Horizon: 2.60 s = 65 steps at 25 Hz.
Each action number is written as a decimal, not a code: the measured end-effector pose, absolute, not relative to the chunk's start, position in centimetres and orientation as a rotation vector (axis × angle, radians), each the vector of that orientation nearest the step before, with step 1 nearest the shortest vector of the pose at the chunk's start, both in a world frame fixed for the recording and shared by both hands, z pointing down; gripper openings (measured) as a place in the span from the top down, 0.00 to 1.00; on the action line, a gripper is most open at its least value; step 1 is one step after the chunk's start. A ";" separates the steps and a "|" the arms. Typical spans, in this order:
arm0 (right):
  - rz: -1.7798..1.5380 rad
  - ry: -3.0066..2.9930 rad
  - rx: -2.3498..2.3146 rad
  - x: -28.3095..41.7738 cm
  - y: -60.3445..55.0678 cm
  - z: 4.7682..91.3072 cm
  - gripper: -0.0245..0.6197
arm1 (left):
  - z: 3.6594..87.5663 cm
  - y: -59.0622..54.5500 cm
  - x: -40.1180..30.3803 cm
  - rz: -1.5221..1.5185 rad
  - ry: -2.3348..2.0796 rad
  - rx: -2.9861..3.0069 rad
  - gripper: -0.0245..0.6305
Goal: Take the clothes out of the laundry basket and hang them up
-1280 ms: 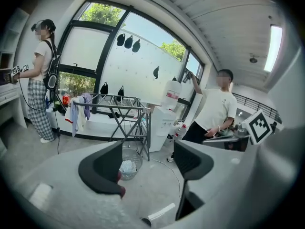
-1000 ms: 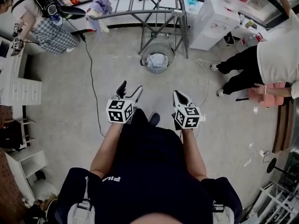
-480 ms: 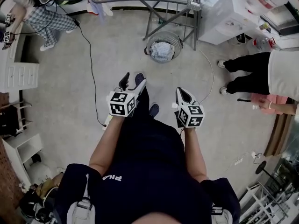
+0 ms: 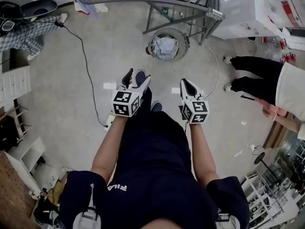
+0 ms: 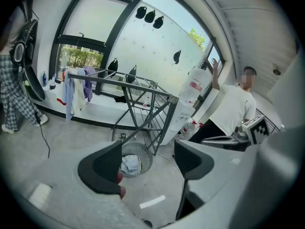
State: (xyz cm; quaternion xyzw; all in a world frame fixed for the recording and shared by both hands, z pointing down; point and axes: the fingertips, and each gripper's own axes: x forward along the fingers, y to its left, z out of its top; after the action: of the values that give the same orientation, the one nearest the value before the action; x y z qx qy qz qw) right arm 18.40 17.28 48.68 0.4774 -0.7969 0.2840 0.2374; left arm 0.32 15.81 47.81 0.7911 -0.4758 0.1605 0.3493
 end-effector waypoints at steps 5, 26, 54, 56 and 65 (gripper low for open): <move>0.865 -2.152 1.175 17.0 11.7 54.7 0.43 | 52.5 11.8 -0.7 0.462 -1.202 2.016 0.46; 0.371 -1.977 0.320 13.7 0.6 90.5 0.43 | 75.9 7.4 -2.0 0.379 -1.387 1.711 0.46; -0.189 -1.719 -0.043 16.3 -1.9 120.4 0.91 | 93.7 11.4 -0.5 0.311 -1.439 1.609 0.46; -0.146 -1.749 0.021 16.6 -2.2 118.8 0.92 | 93.3 11.4 -0.5 0.309 -1.437 1.604 0.46; -0.036 -1.874 0.280 19.7 -3.5 104.3 0.92 | 88.0 10.9 0.3 0.324 -1.389 1.616 0.46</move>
State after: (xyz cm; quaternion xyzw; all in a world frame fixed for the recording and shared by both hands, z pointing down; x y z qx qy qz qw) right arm 19.69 -3.47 104.31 0.1202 -0.8031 -0.0153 0.5834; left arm 0.35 10.90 87.97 0.6603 -0.5677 0.1325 0.4735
